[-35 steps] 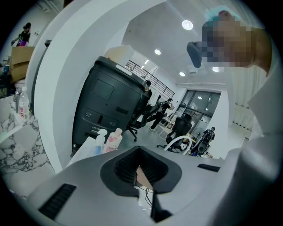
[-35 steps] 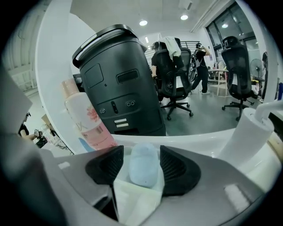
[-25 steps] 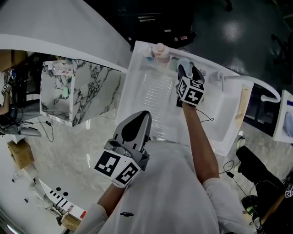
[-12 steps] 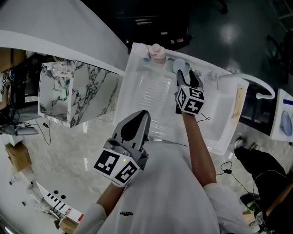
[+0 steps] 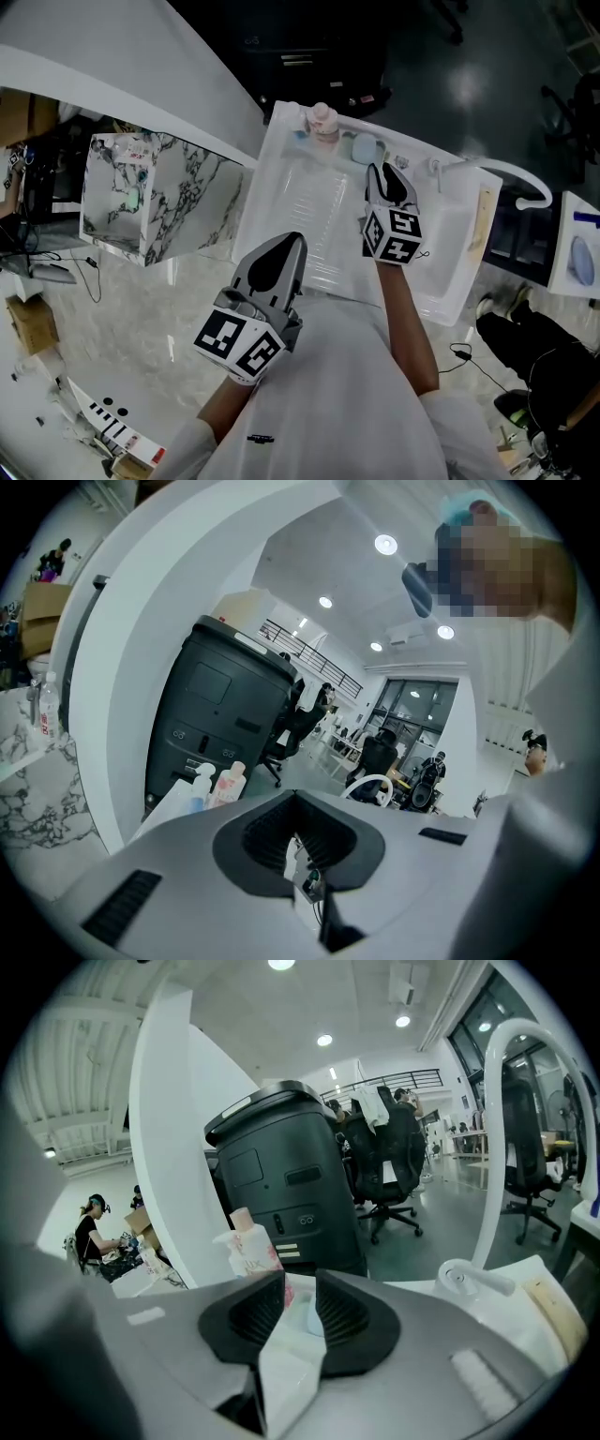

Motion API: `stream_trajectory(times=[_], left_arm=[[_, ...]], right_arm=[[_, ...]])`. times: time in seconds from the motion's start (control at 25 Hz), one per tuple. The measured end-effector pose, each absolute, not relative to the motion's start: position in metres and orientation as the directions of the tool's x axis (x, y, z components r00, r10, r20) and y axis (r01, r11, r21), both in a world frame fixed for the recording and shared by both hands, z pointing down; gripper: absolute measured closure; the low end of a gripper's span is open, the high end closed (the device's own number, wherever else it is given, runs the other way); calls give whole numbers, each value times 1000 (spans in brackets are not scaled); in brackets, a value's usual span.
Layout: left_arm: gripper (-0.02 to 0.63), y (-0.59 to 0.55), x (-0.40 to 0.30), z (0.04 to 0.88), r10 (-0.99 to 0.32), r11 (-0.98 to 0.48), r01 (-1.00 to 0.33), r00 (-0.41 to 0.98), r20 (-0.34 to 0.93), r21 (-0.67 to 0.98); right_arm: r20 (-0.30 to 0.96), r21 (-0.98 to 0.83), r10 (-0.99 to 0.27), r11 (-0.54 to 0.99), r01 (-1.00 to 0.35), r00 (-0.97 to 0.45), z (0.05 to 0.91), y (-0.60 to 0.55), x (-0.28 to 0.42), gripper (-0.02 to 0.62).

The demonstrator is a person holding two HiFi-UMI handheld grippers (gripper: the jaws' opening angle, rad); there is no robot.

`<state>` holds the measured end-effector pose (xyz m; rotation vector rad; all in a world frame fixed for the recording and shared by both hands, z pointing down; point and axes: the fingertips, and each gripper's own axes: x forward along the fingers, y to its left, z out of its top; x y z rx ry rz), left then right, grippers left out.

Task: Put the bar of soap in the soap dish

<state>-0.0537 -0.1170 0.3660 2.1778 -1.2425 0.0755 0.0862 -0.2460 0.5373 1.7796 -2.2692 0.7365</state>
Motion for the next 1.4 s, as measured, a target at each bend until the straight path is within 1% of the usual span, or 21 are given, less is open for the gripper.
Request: stream_trajectory(times=[0.16, 0.28, 0.44, 0.8, 1.4], left_arm=[[606, -115, -53, 362, -764, -371, -792, 557, 327, 484], [606, -115, -53, 359, -768, -373, -792, 556, 317, 484], [606, -115, -54, 356, -771, -376, -790, 557, 309, 484], [606, -115, -50, 354, -772, -389, -782, 565, 291, 486], [606, -114, -53, 352, -775, -396, -784, 565, 283, 479]], right_arm=[[377, -286, -873, 209, -935, -310, 513, -236, 84, 494], [336, -291, -879, 246, -925, -339, 489, -226, 82, 535], [287, -279, -890, 276, -920, -354, 456, -214, 83, 547], [221, -257, -882, 358, -898, -415, 406, -195, 81, 549], [93, -193, -915, 370, -909, -392, 315, -156, 98, 563]])
